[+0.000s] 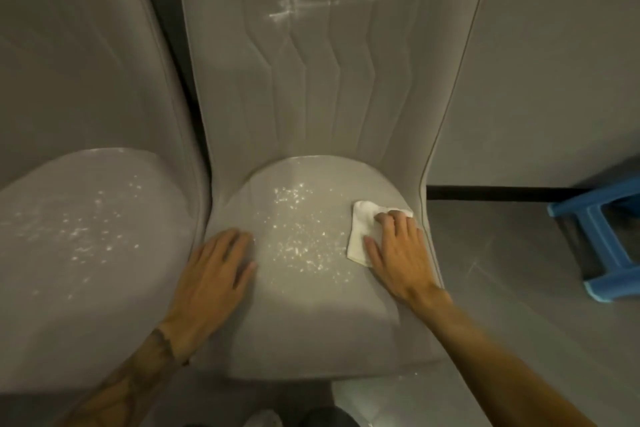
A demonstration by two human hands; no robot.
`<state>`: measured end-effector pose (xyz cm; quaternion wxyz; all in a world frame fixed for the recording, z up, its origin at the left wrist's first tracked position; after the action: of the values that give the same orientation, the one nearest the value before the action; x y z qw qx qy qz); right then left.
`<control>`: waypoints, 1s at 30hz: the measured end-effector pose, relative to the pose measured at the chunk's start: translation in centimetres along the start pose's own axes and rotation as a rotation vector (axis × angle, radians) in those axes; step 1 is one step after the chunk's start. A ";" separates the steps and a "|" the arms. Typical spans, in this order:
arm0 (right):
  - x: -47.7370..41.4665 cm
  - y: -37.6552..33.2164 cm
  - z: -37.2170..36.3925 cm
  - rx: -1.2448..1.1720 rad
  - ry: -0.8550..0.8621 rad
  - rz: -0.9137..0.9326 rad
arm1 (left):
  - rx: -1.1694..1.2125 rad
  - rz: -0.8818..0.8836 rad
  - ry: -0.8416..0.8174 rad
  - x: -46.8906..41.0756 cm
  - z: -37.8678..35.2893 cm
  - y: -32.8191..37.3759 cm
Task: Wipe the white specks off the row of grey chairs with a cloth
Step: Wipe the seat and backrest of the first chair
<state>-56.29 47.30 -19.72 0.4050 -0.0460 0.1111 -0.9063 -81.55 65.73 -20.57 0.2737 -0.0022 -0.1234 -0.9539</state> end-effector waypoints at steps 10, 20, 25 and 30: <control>-7.0 0.5 -1.4 -0.056 0.087 0.042 | -0.068 -0.042 0.329 -2.2 -1.7 -2.0; -7.6 -0.1 -2.4 0.032 0.203 0.036 | -0.053 -0.038 0.359 -2.1 -1.9 -1.8; -3.5 -1.9 -3.8 0.034 0.148 0.300 | -0.059 -0.038 0.362 -2.0 -2.1 -2.0; -7.2 0.7 -2.0 0.080 0.192 -0.021 | -0.065 -0.041 0.378 -2.0 -2.0 -1.9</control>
<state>-51.27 52.52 -21.77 0.3843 0.0563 0.1125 -0.9146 -80.75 67.88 -23.08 0.2724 0.1706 -0.0390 -0.9461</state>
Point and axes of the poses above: each hand's wrist, its own x-axis away from the middle knuckle, its own z-axis out of the back of the hand, y = z × x, the point moved 8 cm from there along -x, towards the middle knuckle, and after that the axes turned 4 degrees about -z, right-handed, at the moved point
